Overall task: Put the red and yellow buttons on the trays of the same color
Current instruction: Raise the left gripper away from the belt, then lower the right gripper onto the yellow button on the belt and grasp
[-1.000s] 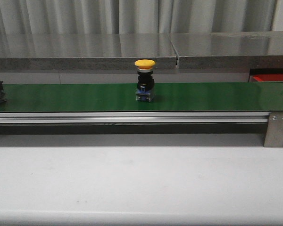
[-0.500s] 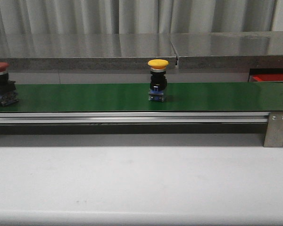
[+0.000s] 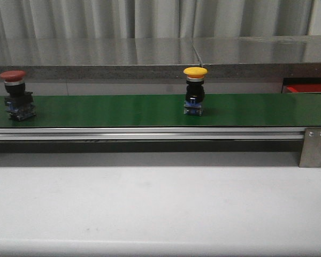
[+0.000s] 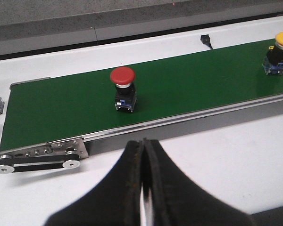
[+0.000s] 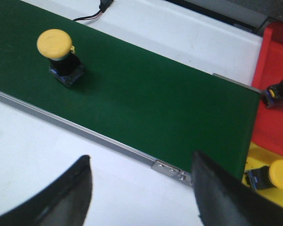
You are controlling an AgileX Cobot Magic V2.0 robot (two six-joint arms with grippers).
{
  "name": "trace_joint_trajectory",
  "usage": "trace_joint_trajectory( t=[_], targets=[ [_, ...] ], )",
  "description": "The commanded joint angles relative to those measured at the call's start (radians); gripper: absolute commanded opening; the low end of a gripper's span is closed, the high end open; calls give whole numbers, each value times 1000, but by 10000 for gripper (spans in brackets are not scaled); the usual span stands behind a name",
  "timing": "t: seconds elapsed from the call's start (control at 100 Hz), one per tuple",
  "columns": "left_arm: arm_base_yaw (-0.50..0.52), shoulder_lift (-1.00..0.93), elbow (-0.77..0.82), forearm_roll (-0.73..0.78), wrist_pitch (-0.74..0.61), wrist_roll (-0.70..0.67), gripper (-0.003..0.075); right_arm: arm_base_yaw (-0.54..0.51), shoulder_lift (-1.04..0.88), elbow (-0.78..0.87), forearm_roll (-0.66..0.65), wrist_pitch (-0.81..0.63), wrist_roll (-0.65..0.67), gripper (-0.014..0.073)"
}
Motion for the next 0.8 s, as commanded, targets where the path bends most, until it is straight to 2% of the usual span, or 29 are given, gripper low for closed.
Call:
trace_joint_trajectory(
  t=[0.0,0.3,0.79],
  targets=[
    [-7,1,-27,-10,-64,-11,-20,20,42,-89,-5,-6,-1,556],
    [-7,1,-27,-10,-64,-11,-20,57,246,-305,34,196,0,552],
    [-7,1,-27,-12,-64,-11,-20,58,473,-514,71,283,-35,552]
  ],
)
